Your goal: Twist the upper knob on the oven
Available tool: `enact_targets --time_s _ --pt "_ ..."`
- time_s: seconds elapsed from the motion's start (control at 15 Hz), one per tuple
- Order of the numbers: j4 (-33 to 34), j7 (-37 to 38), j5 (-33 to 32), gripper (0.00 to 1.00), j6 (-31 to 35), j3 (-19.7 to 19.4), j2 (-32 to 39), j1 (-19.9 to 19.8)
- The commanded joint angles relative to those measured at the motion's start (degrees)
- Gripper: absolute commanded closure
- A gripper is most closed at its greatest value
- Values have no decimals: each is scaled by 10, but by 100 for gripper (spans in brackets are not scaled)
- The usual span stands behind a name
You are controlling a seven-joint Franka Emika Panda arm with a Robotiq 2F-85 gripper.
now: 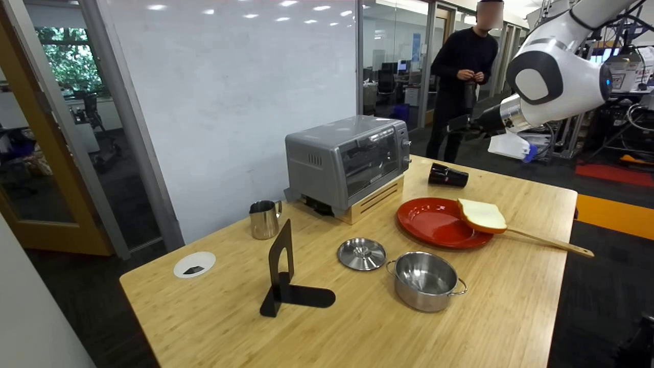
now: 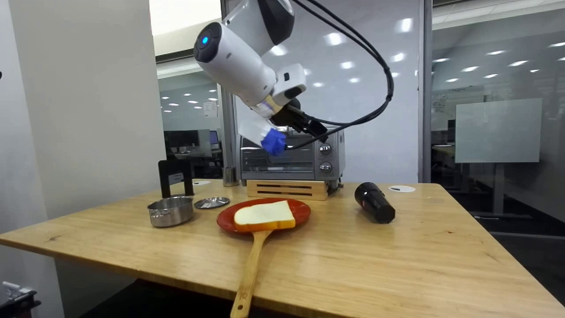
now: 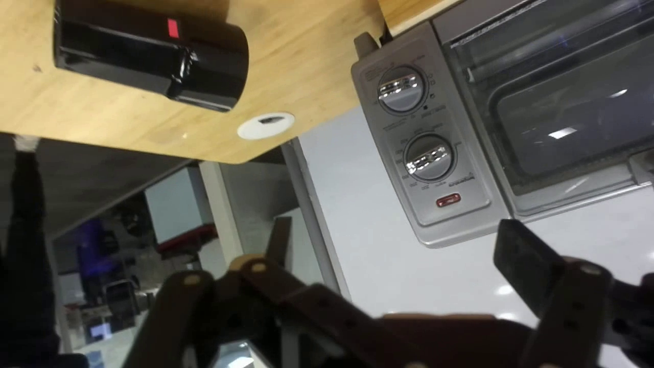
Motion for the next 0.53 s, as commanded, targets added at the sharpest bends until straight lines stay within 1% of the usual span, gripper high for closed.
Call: enact_targets --time_s 0.0,0.13,0.27,0.33,0.4,0.47 --pt "-18 93 6 0 104 34 -44 3" --pt "-20 161 8 0 144 63 -54 -2" --pt "-17 213 28 0 175 79 -60 -1" --pt "-17 269 8 0 187 89 -63 -2" --pt "-19 332 -17 0 197 92 -65 6" --pt "-13 314 36 0 208 105 -66 -5"
